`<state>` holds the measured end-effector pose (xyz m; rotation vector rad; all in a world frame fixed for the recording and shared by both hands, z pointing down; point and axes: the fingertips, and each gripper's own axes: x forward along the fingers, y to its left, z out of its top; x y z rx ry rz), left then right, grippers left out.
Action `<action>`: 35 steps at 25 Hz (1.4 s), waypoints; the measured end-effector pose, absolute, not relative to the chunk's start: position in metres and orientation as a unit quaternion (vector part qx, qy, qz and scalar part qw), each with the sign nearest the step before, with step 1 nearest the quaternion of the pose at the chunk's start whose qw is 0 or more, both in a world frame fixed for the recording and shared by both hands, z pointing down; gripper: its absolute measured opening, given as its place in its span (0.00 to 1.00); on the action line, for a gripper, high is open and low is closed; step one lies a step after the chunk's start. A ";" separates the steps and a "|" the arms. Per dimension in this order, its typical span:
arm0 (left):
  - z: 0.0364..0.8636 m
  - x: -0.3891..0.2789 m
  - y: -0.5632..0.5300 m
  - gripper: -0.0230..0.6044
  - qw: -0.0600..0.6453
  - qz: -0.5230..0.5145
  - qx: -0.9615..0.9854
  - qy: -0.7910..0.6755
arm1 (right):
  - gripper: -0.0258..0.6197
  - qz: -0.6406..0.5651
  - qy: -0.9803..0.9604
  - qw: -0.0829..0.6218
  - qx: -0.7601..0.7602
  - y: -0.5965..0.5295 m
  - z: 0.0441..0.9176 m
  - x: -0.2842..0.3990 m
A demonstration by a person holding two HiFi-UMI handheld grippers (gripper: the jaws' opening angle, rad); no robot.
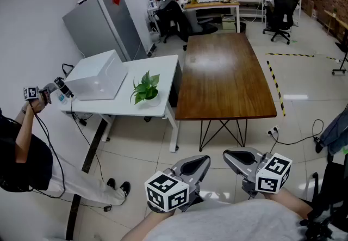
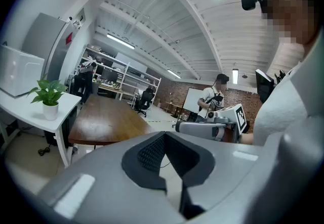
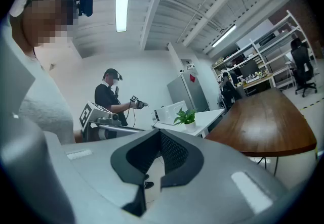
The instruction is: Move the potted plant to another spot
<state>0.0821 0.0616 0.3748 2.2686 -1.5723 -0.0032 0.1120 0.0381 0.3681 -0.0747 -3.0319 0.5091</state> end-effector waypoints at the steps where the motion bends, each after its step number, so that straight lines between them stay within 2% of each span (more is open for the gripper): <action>1: 0.376 0.073 0.057 0.03 0.191 -0.002 0.807 -0.560 | 0.05 0.172 -0.984 0.034 -0.022 0.032 0.370 0.103; 17: 0.396 -0.131 -0.044 0.03 0.229 -0.008 0.799 -0.555 | 0.05 0.202 -0.978 0.053 0.016 -0.072 0.389 -0.087; 24: 0.406 -0.217 -0.072 0.03 0.240 -0.021 0.794 -0.558 | 0.05 0.162 -0.984 0.073 0.013 -0.094 0.392 -0.172; 35: 0.421 -0.262 -0.074 0.03 0.261 -0.031 0.766 -0.586 | 0.05 0.149 -0.983 0.095 -0.044 -0.098 0.408 -0.225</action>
